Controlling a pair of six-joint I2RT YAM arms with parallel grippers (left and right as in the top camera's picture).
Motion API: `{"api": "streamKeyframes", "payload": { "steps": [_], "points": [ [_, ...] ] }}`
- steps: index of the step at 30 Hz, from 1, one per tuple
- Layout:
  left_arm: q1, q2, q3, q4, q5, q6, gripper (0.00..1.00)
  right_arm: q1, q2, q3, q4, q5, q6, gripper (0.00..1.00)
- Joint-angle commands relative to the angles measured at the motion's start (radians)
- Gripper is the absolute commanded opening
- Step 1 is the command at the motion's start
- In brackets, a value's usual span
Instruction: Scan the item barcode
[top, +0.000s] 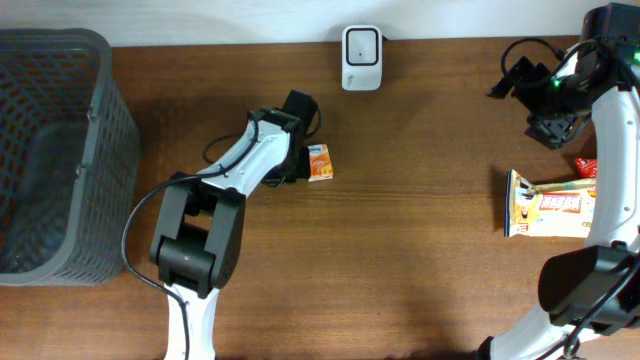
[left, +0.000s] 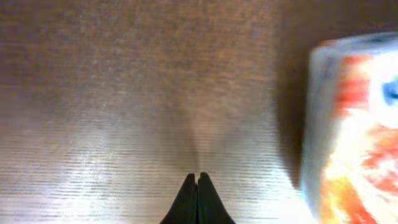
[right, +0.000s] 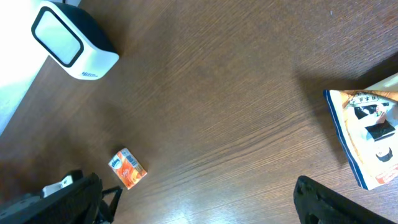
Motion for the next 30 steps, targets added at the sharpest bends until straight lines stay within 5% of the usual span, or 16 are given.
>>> {"api": "streamKeyframes", "payload": {
  "steps": [1,4,18,30],
  "points": [
    [0.007,-0.033,0.130,-0.033,0.121,0.040,0.00,0.005,-0.006,0.008,-0.003,-0.008,-0.002,0.98],
    [0.002,-0.043,0.154,-0.016,0.207,0.061,0.00,0.005,-0.006,0.008,-0.003,-0.008,-0.002,0.99],
    [0.007,0.099,0.106,0.134,0.183,0.061,0.00,0.005,-0.006,0.008,-0.003,-0.008,-0.002,0.98],
    [0.009,0.108,0.106,0.085,-0.068,0.060,0.00,0.005,-0.006,0.008,-0.003,-0.008,-0.002,0.98]
  ]
}}
